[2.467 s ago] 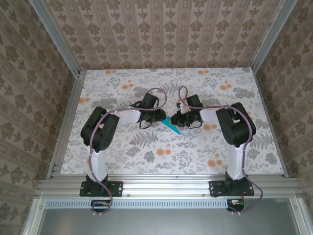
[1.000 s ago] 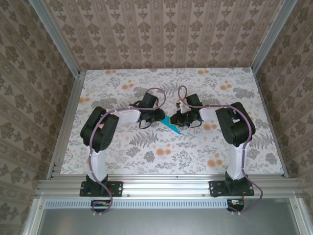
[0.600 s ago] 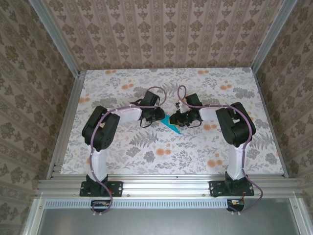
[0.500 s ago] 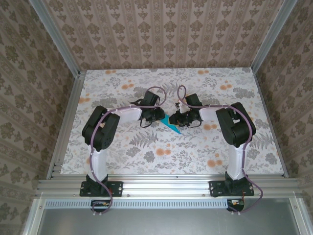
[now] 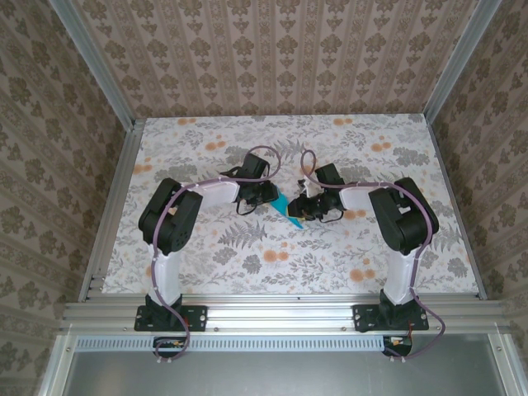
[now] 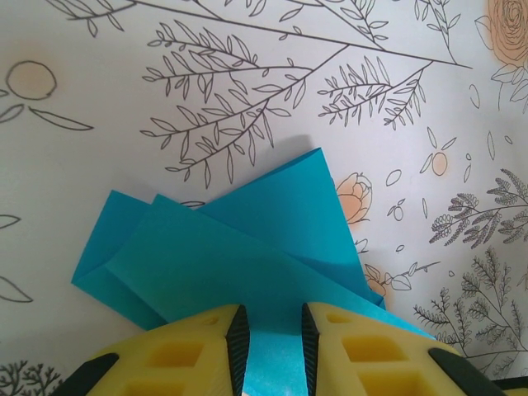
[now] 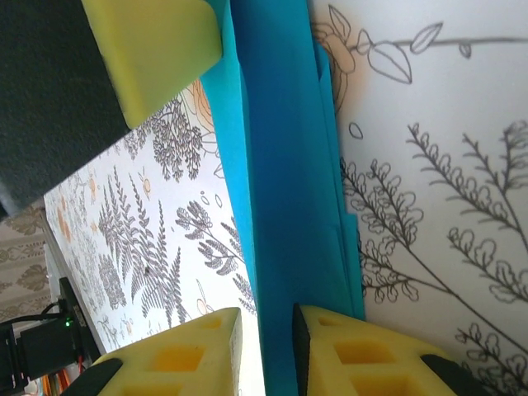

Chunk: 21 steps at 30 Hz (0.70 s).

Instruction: Fold a paper plane with a square sheet of paper (pick it up from the middle)

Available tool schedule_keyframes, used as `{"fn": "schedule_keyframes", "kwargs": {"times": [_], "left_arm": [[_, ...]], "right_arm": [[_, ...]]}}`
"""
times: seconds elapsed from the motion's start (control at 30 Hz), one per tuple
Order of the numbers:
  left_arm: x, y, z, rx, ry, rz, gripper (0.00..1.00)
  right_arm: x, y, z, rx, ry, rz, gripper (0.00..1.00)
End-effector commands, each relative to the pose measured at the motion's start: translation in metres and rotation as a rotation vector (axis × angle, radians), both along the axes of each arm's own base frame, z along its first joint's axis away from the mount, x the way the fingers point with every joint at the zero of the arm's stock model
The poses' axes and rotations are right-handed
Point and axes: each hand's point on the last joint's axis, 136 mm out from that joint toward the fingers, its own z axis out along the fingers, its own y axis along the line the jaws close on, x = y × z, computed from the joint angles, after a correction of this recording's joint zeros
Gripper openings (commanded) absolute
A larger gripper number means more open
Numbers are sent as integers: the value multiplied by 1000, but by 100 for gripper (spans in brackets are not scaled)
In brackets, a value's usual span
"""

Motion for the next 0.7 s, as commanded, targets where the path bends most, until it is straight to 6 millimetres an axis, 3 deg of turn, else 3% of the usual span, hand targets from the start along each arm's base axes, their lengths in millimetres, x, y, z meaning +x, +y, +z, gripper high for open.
{"fn": "schedule_keyframes", "kwargs": {"times": [0.0, 0.17, 0.67], "left_arm": [[-20, 18, -32, 89, 87, 17, 28], [-22, 19, -33, 91, 88, 18, 27], [-25, 21, -36, 92, 93, 28, 26]], "right_arm": [[-20, -3, -1, -24, 74, 2, 26], [-19, -2, 5, -28, 60, 3, 23], [-39, -9, -14, -80, 115, 13, 11]]}}
